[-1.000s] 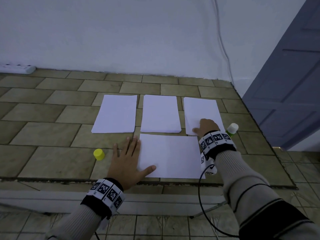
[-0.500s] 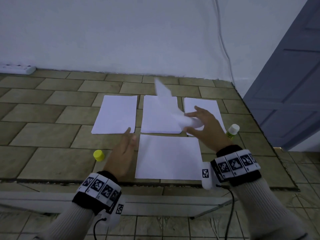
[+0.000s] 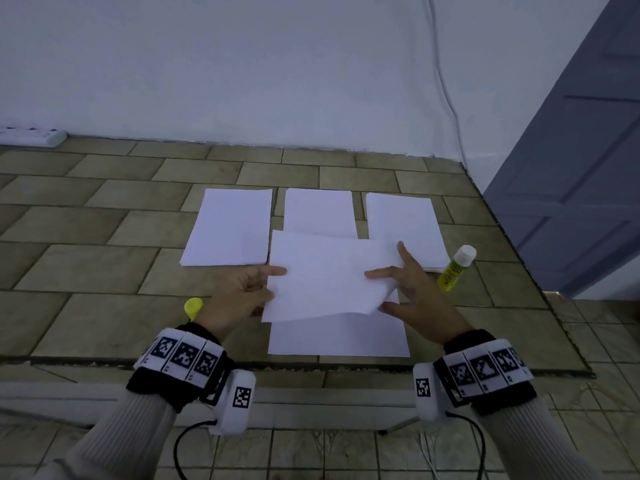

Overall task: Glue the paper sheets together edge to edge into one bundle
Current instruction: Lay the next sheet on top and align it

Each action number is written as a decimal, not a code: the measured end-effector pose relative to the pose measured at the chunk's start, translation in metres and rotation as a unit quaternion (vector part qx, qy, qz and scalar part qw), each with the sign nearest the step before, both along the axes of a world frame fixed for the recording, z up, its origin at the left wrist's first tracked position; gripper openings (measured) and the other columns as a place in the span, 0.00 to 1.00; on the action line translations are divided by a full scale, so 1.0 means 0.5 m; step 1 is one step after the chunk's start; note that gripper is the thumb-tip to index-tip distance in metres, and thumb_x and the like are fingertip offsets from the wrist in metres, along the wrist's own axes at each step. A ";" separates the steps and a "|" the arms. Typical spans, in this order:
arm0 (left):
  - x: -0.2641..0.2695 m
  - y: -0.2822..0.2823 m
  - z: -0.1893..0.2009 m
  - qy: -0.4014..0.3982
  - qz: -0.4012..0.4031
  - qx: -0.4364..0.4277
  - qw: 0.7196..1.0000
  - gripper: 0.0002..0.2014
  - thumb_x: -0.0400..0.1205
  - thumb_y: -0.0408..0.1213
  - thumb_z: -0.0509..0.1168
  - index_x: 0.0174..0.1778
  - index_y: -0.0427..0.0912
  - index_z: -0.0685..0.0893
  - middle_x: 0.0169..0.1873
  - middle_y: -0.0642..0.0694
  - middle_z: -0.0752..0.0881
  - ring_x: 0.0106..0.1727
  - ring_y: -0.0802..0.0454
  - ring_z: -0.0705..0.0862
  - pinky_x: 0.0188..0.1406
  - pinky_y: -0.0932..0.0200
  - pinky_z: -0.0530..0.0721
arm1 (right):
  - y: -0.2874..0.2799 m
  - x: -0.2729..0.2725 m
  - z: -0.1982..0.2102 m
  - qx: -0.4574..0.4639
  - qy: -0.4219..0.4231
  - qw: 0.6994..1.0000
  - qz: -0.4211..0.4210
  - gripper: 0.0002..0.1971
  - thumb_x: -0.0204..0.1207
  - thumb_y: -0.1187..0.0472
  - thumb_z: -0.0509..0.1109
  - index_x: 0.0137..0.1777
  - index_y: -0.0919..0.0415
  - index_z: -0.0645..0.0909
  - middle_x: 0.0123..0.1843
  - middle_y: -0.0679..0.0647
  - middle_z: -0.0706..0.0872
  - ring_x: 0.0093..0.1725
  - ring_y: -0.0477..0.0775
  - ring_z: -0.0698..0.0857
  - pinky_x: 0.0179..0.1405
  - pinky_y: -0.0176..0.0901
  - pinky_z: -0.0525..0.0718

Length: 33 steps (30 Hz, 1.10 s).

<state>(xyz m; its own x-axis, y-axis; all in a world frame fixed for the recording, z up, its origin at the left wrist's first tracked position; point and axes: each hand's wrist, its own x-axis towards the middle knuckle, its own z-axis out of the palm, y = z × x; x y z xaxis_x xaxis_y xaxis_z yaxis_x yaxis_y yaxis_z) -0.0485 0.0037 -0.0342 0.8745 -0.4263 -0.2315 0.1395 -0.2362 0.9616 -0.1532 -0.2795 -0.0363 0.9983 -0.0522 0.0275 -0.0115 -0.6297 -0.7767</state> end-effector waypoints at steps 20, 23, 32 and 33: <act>-0.009 -0.003 -0.035 -0.146 -0.072 0.177 0.971 0.14 0.79 0.31 0.73 0.48 0.58 0.84 0.22 0.58 0.69 0.26 0.63 0.72 0.33 0.69 0.72 | 0.001 -0.016 -0.009 -0.099 0.080 0.985 -0.114 0.13 0.70 0.67 0.77 0.55 0.60 0.85 0.42 0.47 0.81 0.40 0.41 0.78 0.35 0.22 0.72; -0.015 -0.006 -0.030 -0.167 -0.071 0.197 0.963 0.12 0.78 0.30 0.73 0.48 0.53 0.84 0.23 0.59 0.69 0.25 0.66 0.74 0.28 0.74 0.70 | 0.008 -0.019 -0.021 -0.113 0.093 0.982 -0.118 0.16 0.69 0.67 0.78 0.57 0.60 0.84 0.40 0.44 0.76 0.38 0.40 0.76 0.34 0.23 0.70; -0.015 -0.008 -0.040 -0.197 -0.083 0.248 0.945 0.12 0.77 0.35 0.75 0.53 0.53 0.85 0.47 0.54 0.84 0.48 0.58 0.82 0.39 0.77 0.73 | 0.007 -0.026 -0.033 -0.140 0.110 0.978 -0.107 0.18 0.71 0.65 0.76 0.61 0.58 0.82 0.54 0.49 0.77 0.52 0.46 0.76 0.52 0.32 0.72; -0.014 -0.008 -0.042 -0.199 -0.083 0.252 0.943 0.12 0.77 0.35 0.75 0.54 0.52 0.85 0.50 0.53 0.84 0.50 0.57 0.82 0.40 0.77 0.73 | 0.006 -0.026 -0.033 -0.138 0.111 0.978 -0.107 0.18 0.71 0.65 0.77 0.60 0.57 0.82 0.54 0.49 0.78 0.51 0.47 0.77 0.51 0.33 0.72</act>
